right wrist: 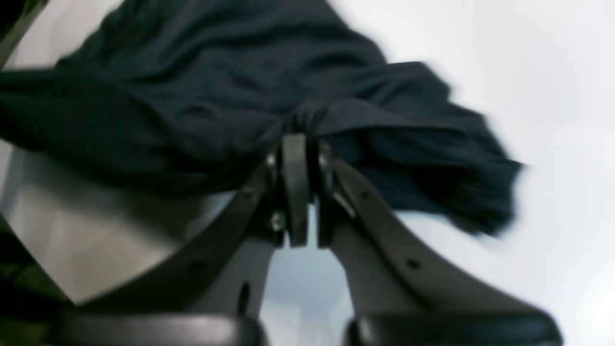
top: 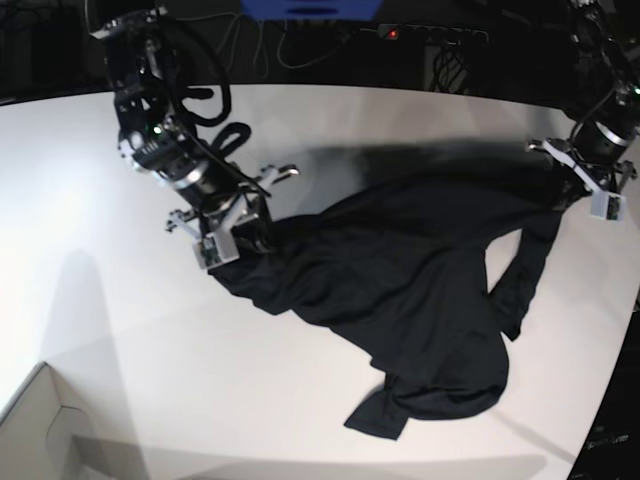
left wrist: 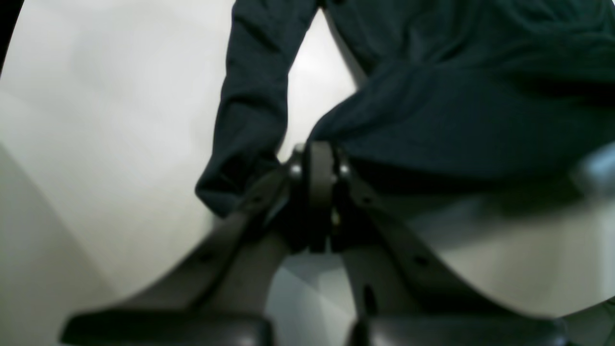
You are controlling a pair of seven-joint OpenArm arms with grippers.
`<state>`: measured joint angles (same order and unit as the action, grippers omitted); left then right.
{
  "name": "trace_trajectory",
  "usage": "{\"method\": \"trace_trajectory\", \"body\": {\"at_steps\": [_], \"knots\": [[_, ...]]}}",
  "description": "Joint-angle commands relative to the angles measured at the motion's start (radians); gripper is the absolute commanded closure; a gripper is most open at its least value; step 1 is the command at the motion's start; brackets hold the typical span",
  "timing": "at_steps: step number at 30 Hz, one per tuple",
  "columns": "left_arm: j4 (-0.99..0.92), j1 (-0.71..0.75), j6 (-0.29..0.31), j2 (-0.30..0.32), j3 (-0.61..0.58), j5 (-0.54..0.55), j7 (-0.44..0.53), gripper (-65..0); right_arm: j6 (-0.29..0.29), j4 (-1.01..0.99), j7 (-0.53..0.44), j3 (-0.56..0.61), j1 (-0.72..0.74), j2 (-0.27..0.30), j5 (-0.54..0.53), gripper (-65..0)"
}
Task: Layout the t-shirt on the table in an organized manner, then fold the t-shirt properly
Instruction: 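Grasp another shirt edge with the right gripper, then pull the shirt taut between both grippers, spreading it out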
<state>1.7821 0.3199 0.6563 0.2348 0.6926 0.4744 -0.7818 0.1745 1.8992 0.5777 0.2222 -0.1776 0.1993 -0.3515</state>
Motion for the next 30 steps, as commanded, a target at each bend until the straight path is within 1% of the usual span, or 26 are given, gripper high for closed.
{"method": "trace_trajectory", "body": {"at_steps": [1,5,9,11,14,20,27,29,30], "knots": [[0.019,0.0,0.004,-0.004,0.003,0.016,0.02,-0.1,0.004,0.038,-0.017,-0.013,-0.027,0.009,-0.011,0.0],[0.019,0.025,0.004,-0.013,-0.003,0.016,0.02,-0.1,0.004,0.109,-0.018,-0.071,-0.167,0.018,-0.011,0.0],[0.019,0.023,0.004,-0.015,-0.004,0.017,0.02,-0.1,0.004,0.119,-0.02,-0.097,-0.268,0.013,-0.011,0.0],[0.019,0.02,0.004,-0.015,-0.004,0.017,0.02,-0.1,0.004,0.119,-0.041,-0.097,-0.316,0.013,-0.011,0.0],[0.019,0.015,0.004,-0.015,-0.004,0.017,0.02,-0.1,0.004,0.115,-0.101,-0.089,-0.383,0.013,-0.011,0.0],[-0.014,-0.072,0.004,-0.015,-0.004,0.016,0.02,-0.3,0.004,0.062,-0.109,-0.102,-0.403,0.021,-0.004,0.0],[-0.061,-0.16,0.004,-0.013,0.002,0.016,0.02,-0.6,0.004,-0.01,-0.109,-0.197,-0.412,0.021,-0.004,0.0],[-0.072,-0.178,0.004,-0.012,-0.001,0.016,0.02,-2.2,0.004,-0.02,-0.114,-0.215,-0.422,0.021,-0.004,0.0],[-0.072,-0.186,0.004,-0.012,0.002,0.016,0.02,-4.3,0.004,-0.022,-0.114,-0.228,-0.425,0.021,-0.004,0.0]]}}
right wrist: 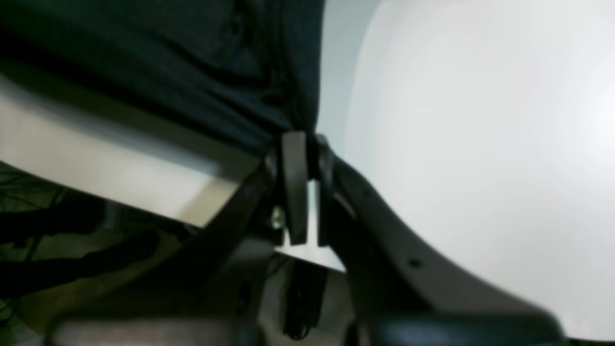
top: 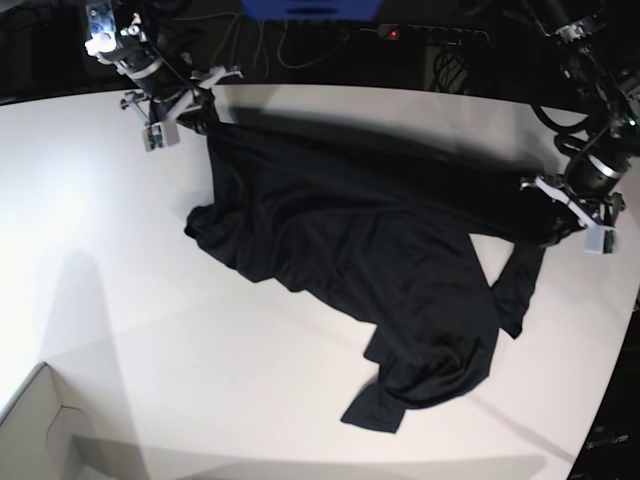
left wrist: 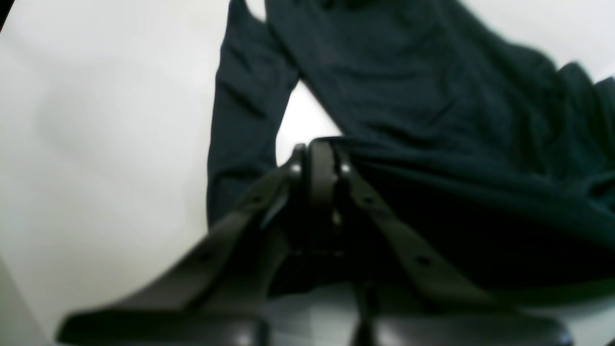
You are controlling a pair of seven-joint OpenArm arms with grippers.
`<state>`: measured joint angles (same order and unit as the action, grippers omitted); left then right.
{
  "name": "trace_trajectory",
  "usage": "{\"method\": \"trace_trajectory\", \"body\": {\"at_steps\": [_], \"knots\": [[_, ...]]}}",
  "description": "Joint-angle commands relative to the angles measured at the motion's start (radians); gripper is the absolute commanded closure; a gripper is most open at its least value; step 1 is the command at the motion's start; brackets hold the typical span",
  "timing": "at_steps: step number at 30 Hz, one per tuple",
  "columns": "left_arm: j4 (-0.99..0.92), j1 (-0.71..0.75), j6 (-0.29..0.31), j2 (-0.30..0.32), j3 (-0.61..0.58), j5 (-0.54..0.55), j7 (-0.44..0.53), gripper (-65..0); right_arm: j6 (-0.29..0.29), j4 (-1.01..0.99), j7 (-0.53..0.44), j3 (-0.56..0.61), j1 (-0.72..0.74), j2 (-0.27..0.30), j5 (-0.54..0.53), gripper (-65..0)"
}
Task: Layout the t-shirt on the table in an organized manner, then fold the t-shirt properly
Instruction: 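Pull the shirt taut between both grippers, spreading it out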
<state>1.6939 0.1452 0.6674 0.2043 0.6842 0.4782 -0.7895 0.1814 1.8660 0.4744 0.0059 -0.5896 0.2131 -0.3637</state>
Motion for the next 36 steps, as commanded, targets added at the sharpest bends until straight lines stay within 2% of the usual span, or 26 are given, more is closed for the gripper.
{"method": "trace_trajectory", "body": {"at_steps": [1,7,9,12,15,19,23,25,26,28,31,33,36], "knots": [[0.016,-0.019,-0.007,0.019,0.012,0.012,0.028,-7.7,-0.003,0.01,-0.01,-0.019,-0.014,0.007,0.009,0.0],[0.015,-0.094,-0.007,0.021,0.012,0.007,0.028,-30.1,-0.003,-0.004,-0.012,-0.024,-0.016,0.007,0.009,0.0],[0.007,-0.132,-0.007,0.021,0.006,0.004,0.028,-35.7,-0.003,-0.004,-0.012,-0.025,-0.017,0.007,0.009,0.0],[-0.068,-0.21,-0.019,0.019,0.002,0.003,0.028,-40.5,-0.003,-0.004,-0.012,-0.025,-0.019,0.007,0.009,0.0],[-0.229,-0.322,-0.021,0.019,0.001,0.001,0.037,-41.4,-0.003,-0.006,-0.01,-0.025,-0.019,0.007,0.009,0.0],[-0.547,-0.505,-0.022,0.028,-0.054,-0.002,0.049,-41.4,-0.003,-0.006,-0.007,-0.057,-0.019,0.006,0.009,0.0],[-0.825,-0.668,-0.022,0.028,-0.13,-0.101,0.193,-41.4,-0.003,-0.006,-0.006,-0.059,-0.02,0.007,0.009,0.0],[-0.949,-0.731,-0.028,0.002,-0.172,-0.155,0.293,-41.4,-0.003,-0.006,-0.006,-0.06,-0.02,0.007,0.01,0.0],[-1.004,-0.76,-0.047,-0.007,-0.191,-0.18,0.338,-41.4,-0.003,-0.006,-0.006,-0.06,-0.02,0.007,0.01,0.0],[-1.098,-0.806,-0.122,-0.022,-0.212,-0.232,0.417,-41.5,-0.003,-0.006,-0.006,-0.06,-0.02,0.007,0.01,0.0],[-1.182,-0.824,-0.248,-0.026,-0.215,-0.255,0.499,-41.5,-0.003,-0.006,-0.004,-0.062,-0.02,0.007,0.01,0.0],[-1.188,-0.83,-0.285,-0.03,-0.215,-0.255,0.519,-41.5,-0.003,-0.006,-0.004,-0.077,-0.02,0.006,0.01,0.0],[-1.187,-0.83,-0.297,-0.035,-0.217,-0.26,0.52,-41.5,-0.003,-0.006,-0.004,-0.099,-0.02,0.003,0.01,0.0]]}}
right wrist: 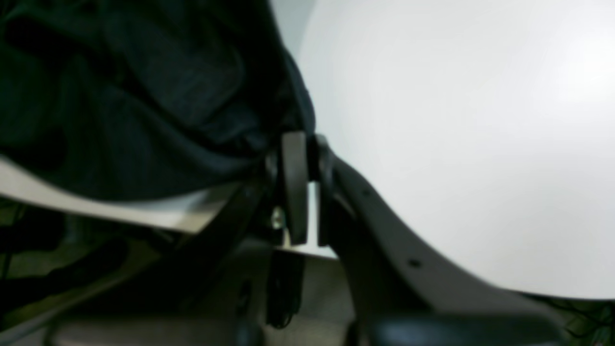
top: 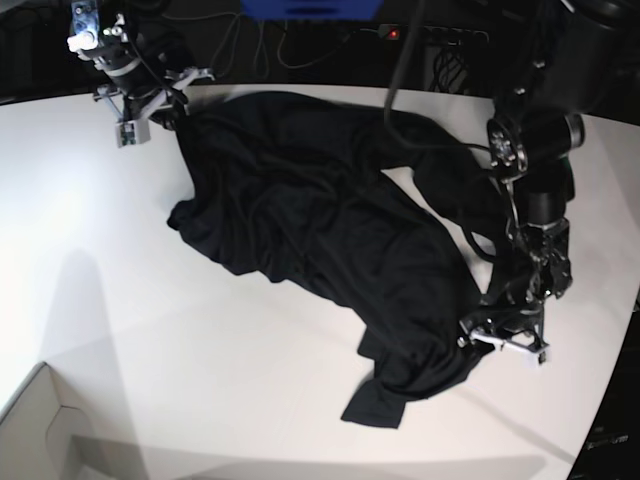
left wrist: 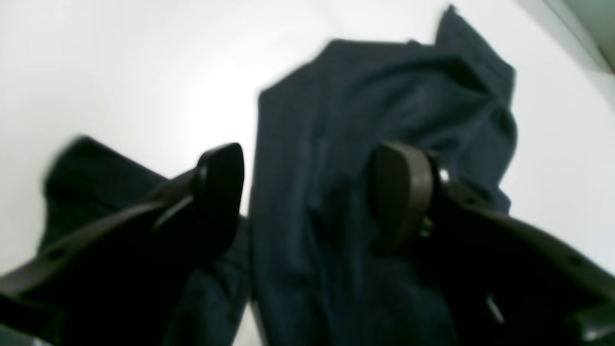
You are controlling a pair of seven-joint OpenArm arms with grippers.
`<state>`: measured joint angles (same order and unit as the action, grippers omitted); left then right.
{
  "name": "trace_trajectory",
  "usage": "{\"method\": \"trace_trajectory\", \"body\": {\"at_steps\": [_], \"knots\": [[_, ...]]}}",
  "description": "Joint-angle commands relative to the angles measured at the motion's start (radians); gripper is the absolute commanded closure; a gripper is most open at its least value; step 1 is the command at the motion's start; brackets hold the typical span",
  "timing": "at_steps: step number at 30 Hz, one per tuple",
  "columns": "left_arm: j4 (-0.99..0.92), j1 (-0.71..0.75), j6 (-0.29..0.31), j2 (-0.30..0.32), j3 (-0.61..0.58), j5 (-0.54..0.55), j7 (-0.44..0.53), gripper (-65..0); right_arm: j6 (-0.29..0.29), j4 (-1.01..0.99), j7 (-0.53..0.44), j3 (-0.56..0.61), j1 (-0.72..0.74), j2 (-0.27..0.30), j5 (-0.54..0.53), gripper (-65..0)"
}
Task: Layout the t-shirt on the table in an organized manner, then fold the t-shirt properly
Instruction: 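Pull the shirt taut between both grippers, spreading it out, then release the shirt and lay it flat on the table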
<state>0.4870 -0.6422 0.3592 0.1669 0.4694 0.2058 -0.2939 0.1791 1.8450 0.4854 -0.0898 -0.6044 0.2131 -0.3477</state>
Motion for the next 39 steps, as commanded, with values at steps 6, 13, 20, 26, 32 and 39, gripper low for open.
{"method": "trace_trajectory", "body": {"at_steps": [6,13,20,26,32,39], "knots": [[0.008,-0.043,0.005,0.001,-0.002,0.011,0.028,-41.5,0.0,0.0,-0.015,-0.006,-0.004,0.003,-0.006,0.0],[0.002,-0.026,-0.081,-0.002,-0.002,0.01,0.023,-41.1,0.0,-0.024,-0.015,-0.005,-0.001,0.003,-0.007,0.0],[-0.055,-0.024,-0.087,-0.005,-0.004,0.011,0.026,-12.3,0.0,-0.024,-0.015,-0.005,-0.002,0.006,-0.007,0.0],[-0.064,-0.024,-0.087,-0.008,-0.002,0.017,0.02,0.0,0.0,-0.024,-0.015,-0.005,-0.002,0.006,-0.007,0.0],[0.118,-0.006,-0.084,0.018,0.005,0.131,-0.118,0.0,0.0,-0.026,-0.017,-0.006,0.014,0.021,-0.007,0.0],[0.496,0.149,-0.091,0.147,0.007,0.435,-0.318,0.0,0.0,-0.026,-0.017,-0.074,0.028,0.022,-0.009,0.0]]}}
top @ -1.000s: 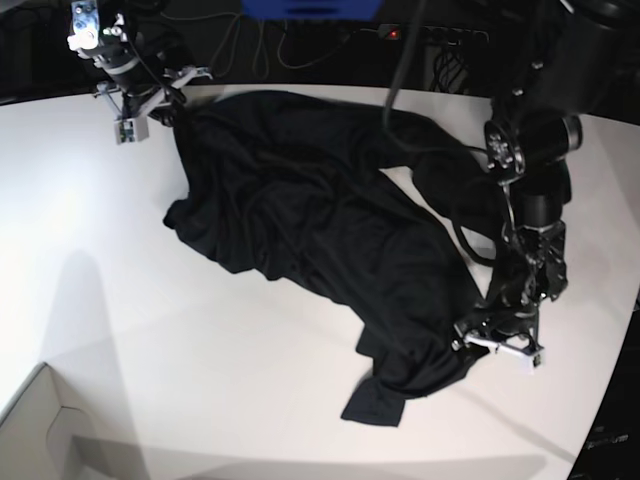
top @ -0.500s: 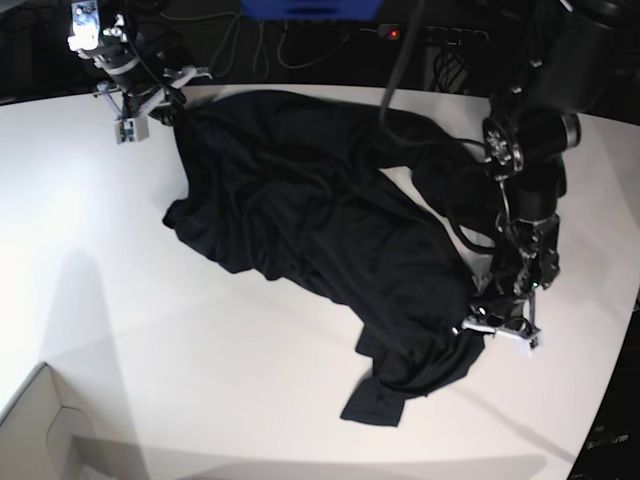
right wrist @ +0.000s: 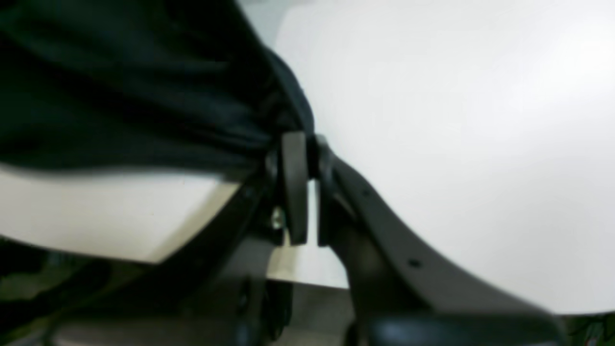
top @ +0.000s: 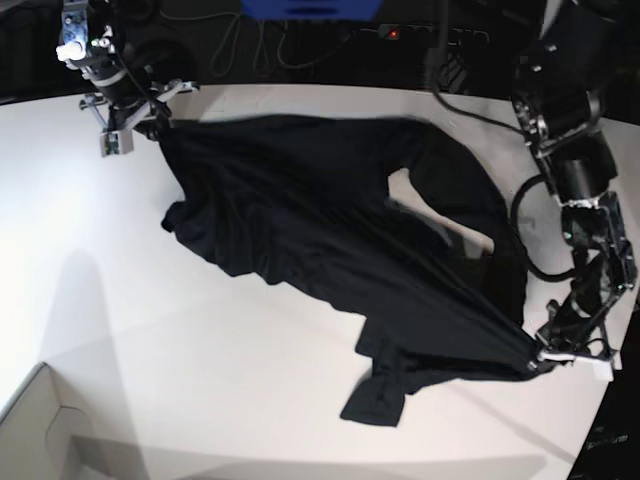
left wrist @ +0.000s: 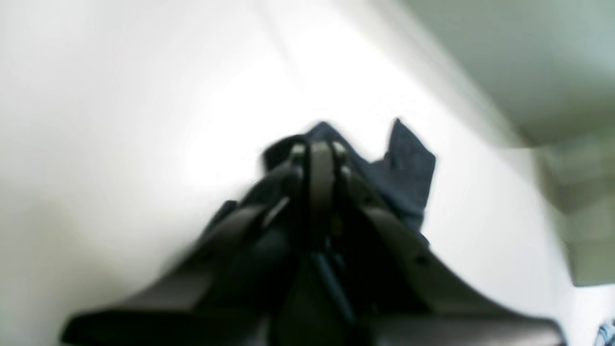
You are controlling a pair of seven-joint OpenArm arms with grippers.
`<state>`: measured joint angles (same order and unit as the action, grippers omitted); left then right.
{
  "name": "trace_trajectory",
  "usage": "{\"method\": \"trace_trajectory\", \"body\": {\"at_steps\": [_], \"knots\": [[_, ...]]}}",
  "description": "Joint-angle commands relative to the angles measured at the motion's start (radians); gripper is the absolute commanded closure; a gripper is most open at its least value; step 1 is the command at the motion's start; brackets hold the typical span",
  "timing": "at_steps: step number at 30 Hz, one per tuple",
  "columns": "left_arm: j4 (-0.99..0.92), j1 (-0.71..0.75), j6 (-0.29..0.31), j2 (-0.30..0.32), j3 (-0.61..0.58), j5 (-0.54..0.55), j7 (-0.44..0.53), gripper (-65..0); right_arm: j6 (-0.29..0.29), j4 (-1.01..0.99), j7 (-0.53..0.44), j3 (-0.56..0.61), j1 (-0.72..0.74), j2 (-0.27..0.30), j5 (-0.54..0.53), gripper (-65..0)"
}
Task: Layout the t-shirt on the table in an organized manner, then fold the t-shirt properly
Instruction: 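Release the shirt and lay it flat on the table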
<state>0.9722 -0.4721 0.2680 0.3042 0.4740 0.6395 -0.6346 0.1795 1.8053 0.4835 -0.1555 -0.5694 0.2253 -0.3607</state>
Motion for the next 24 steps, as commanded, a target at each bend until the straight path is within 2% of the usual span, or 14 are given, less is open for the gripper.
{"method": "trace_trajectory", "body": {"at_steps": [1,8,12,19,24], "knots": [[0.04,0.011,0.0,0.036,0.012,0.049,0.017,0.0,-0.001,0.014,-0.015,-0.02,-0.007,0.01,0.004,0.0],[0.073,0.246,0.003,0.174,0.208,0.316,0.006,0.0,-0.001,0.017,-0.021,-0.118,-0.007,0.007,-0.001,0.0],[0.073,0.367,0.004,0.22,0.259,0.425,0.006,0.0,-0.001,0.023,-0.022,-0.183,-0.007,-0.05,-0.001,0.0],[0.066,0.459,0.006,0.214,0.274,0.46,0.006,0.0,-0.001,0.014,-0.016,-0.166,0.025,-0.082,0.004,0.0],[0.07,0.471,0.006,0.157,0.272,0.457,0.003,-0.3,-0.001,0.014,-0.016,-0.128,0.025,-0.077,0.004,0.0]]}}
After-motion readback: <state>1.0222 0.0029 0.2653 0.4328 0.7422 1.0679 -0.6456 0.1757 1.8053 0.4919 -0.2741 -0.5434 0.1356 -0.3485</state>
